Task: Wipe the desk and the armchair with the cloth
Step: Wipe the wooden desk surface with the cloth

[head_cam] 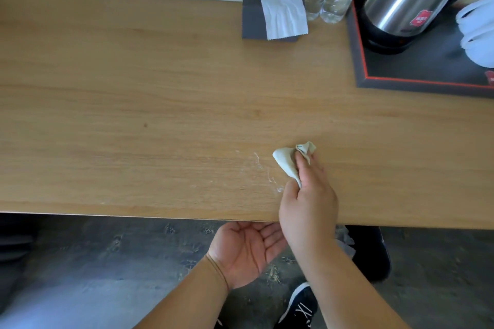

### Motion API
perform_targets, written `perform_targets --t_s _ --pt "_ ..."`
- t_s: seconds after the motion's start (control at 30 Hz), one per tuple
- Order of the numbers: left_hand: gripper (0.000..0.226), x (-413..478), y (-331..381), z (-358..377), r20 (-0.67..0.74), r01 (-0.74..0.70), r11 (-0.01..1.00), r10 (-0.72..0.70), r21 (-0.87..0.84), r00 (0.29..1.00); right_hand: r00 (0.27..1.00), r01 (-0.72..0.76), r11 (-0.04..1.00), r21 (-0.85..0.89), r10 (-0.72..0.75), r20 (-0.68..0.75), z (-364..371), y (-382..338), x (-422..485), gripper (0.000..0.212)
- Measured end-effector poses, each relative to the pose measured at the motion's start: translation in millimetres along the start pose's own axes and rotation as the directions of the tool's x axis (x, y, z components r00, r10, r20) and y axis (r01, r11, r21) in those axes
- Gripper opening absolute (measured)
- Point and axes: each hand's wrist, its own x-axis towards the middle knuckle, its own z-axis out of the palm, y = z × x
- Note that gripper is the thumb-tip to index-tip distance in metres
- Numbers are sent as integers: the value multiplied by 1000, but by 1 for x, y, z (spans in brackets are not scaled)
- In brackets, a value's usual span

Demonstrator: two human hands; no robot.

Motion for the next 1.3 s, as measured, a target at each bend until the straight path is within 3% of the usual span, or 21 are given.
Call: perform_targets --t_s 0.1,0.3,0.63,1.1,1.2,1.3 --pt "59 -19 18 -9 56 -46 998 44 34 997 999 -49 999 3 49 11 25 -35 -8 54" --pt "58 -53 51 -32 24 -50 999 50 -12 998 1000 -25 1000 13 25 15 72 -99 -19 53" --pt "57 -114 123 -82 24 -104 994 105 -39 994 982 118 993 -3 -116 147 142 -183 -39 53" --pt "57 -189 201 -140 91 -231 973 231 -14 969 918 295 949 111 -314 242 232 -291 -78 51" --pt "59 -199 216 -152 70 -229 973 231 -28 971 845 428 890 158 -456 277 250 -318 -86 43" --pt "59 -209 226 -153 53 -231 973 231 0 972 644 620 740 262 -670 369 254 -328 -84 38"
